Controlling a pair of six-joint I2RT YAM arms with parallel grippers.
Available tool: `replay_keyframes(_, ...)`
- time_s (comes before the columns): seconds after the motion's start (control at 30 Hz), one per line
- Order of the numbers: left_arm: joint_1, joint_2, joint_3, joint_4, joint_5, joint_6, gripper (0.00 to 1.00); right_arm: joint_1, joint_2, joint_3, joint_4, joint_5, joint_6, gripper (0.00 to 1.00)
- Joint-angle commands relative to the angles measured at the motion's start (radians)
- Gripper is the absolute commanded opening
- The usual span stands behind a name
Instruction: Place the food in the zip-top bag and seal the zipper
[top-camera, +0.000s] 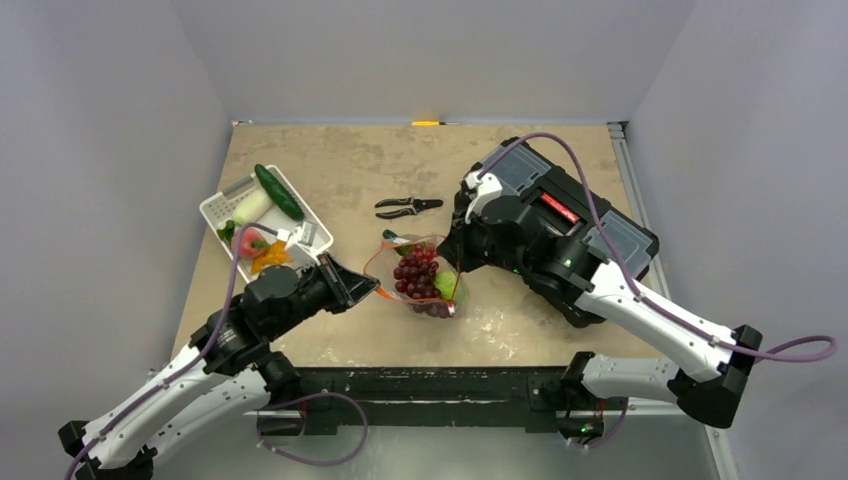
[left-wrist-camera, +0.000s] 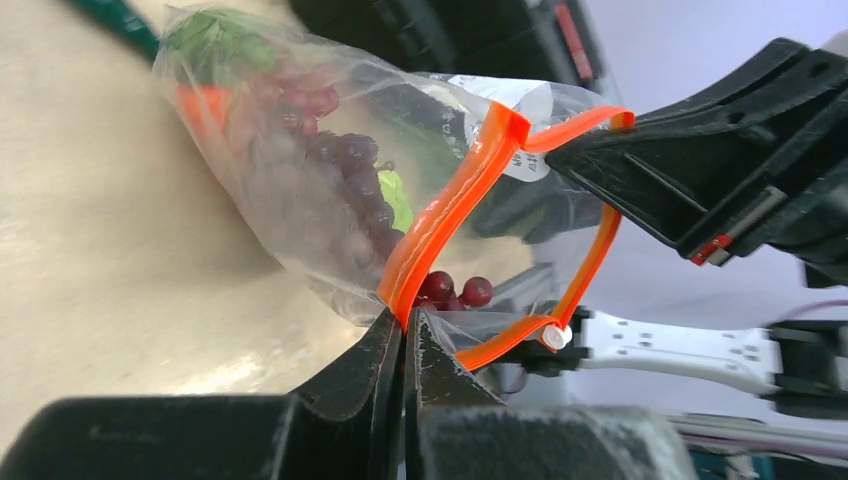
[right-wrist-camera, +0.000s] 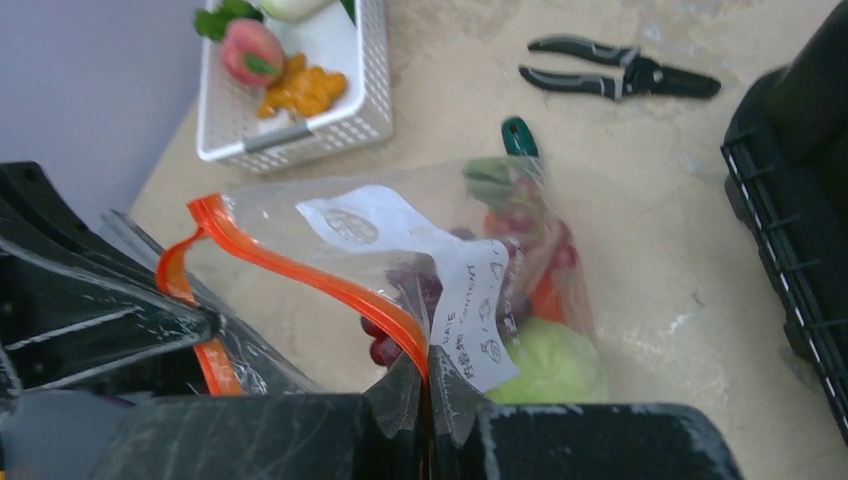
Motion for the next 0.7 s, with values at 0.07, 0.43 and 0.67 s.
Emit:
replay_keyframes(0.07,-0.003,0.038,0.056,-0.002,-0.021,0.154,0.00,-0.006,0.002,-0.043,0.046,0.019,0.012,0.00)
replay_keyframes(0.43,-0.003,0.192,0.424,-0.352,-0.022,0.655,0.70,-0.005,-0.039,-0.026,0.026,0.050,-0.011,0.00)
replay_keyframes(0.67,-0.001,0.168,0.526,-0.429,-0.178,0.891,0.88,-0.006,-0.065,-0.037,0.021,0.065,-0.015,0.00)
